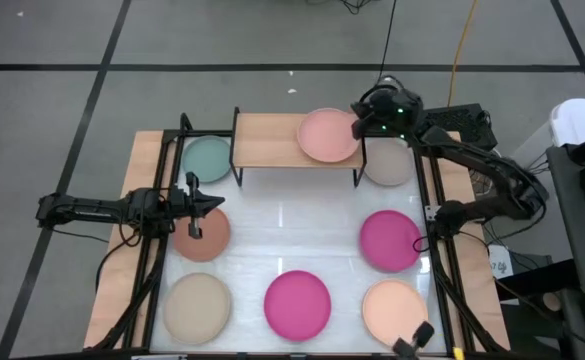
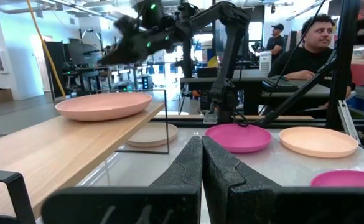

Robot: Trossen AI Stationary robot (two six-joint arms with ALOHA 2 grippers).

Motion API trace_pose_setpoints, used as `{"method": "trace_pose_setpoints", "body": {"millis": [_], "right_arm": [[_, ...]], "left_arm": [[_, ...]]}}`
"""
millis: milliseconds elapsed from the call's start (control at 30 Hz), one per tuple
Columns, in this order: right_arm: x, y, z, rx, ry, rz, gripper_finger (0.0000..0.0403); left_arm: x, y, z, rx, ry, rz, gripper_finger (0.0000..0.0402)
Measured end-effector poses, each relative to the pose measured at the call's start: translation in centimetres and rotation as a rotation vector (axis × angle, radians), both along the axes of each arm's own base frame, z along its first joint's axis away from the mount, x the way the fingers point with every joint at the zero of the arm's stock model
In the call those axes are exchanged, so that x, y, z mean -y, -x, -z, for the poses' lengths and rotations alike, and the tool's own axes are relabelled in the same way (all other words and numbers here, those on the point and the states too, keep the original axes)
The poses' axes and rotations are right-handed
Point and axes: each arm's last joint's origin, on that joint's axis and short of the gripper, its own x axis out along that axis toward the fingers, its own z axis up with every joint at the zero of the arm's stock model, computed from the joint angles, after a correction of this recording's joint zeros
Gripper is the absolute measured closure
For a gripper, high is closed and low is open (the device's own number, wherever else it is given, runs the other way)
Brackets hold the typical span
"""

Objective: Place and stack plates onto a shelf
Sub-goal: Stack the bottom light brown plate on top of the light pink plate on the shelf

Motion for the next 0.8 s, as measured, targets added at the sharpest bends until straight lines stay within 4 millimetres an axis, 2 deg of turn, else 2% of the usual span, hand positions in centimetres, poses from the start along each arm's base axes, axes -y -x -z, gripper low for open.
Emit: {"method": "trace_pose_setpoints", "body": {"millis": [233, 367, 600, 800], "right_arm": [[-4.1, 2.2, -4.8, 0.232, 0.031, -0.29, 0.0355], [-7.2, 3.0, -5.1, 0.275, 0.058, -0.394, 0.0355], [-11.7, 3.9, -1.7, 0.288, 0.038, -0.547, 0.0355], [-14.0, 3.9, 3.6, 0.328, 0.02, -0.636, 0.0355]], "left_arm": [[0.0, 0.0, 0.0, 0.0, 0.0, 0.0, 0.04], [0.0, 0.0, 0.0, 0.0, 0.0, 0.0, 0.04], [0.0, 0.0, 0.0, 0.0, 0.0, 0.0, 0.04], [0.0, 0.0, 0.0, 0.0, 0.0, 0.0, 0.04]]}}
